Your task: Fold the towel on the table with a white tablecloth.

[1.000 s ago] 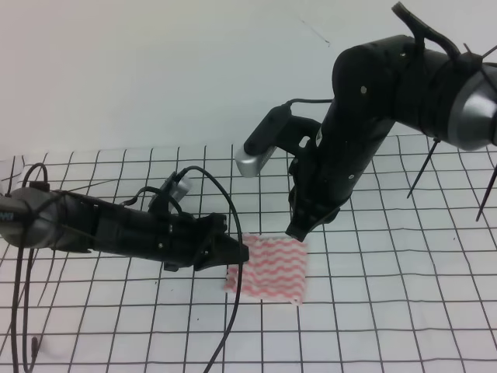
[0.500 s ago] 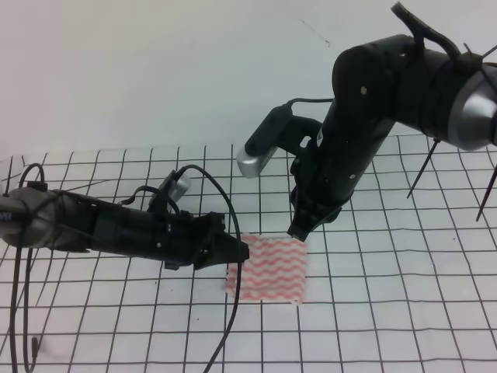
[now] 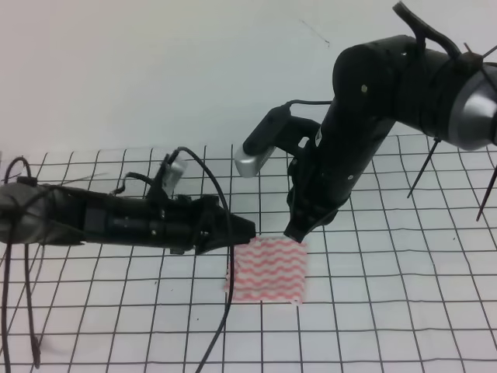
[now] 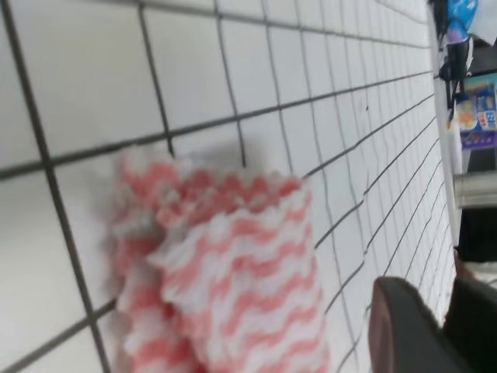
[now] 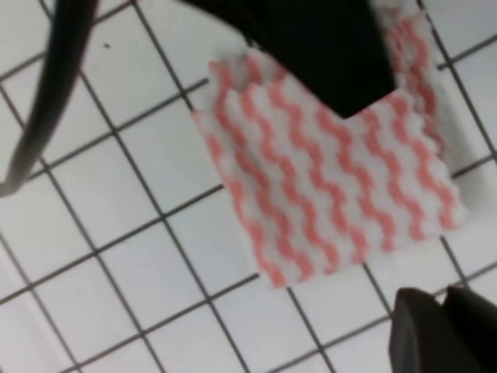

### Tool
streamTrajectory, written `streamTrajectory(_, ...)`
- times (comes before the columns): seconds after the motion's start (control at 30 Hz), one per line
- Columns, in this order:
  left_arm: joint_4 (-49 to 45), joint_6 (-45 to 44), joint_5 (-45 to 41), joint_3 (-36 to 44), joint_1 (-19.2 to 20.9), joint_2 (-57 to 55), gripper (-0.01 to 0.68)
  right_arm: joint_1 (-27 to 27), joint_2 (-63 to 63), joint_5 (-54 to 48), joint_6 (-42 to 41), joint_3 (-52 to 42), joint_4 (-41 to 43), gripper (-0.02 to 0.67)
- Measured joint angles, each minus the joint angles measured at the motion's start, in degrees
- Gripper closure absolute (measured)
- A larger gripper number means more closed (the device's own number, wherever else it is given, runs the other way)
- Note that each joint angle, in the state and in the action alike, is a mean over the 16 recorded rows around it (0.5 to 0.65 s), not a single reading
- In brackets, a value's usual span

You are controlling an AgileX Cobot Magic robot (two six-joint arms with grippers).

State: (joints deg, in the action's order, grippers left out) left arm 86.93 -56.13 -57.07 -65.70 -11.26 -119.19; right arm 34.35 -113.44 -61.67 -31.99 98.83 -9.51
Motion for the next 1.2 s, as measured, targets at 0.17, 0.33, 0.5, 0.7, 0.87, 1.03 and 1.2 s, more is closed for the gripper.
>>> streamTrajectory(0.17, -3.8, 4.3, -0.1, 0.0, 0.9, 0.7, 0.551, 0.0, 0.0, -0.3, -0.9, 0.0, -1.4, 0.594)
streamTrajectory(0.33, -8.6, 9.4, 1.0, 0.0, 1.6, 1.2, 0.531, 0.0, 0.0, -0.5, -1.5, 0.0, -2.1, 0.594)
streamTrajectory(0.5, -11.4, 12.2, 2.5, 0.0, 1.7, 1.2, 0.495, 0.0, 0.0, -0.5, -1.5, 0.0, -2.1, 0.594)
streamTrajectory(0.7, -10.3, 12.3, 3.9, 0.0, 1.5, 1.2, 0.451, 0.0, 0.0, -0.3, -1.6, 0.0, -2.1, 0.594)
streamTrajectory(0.87, -9.2, 11.9, 5.0, 0.0, 0.5, 1.0, 0.43, 0.0, 0.0, -0.2, -1.6, 0.0, -2.1, 0.594)
streamTrajectory(1.03, -8.7, 11.5, 6.6, 0.0, -0.8, 0.7, 0.427, 0.0, 0.0, -0.4, -1.7, 0.0, -2.1, 0.594)
streamTrajectory(1.2, -8.7, 11.4, 8.4, 0.0, -1.9, 0.5, 0.426, 0.0, 0.0, -0.8, -1.7, 0.0, -2.1, 0.594)
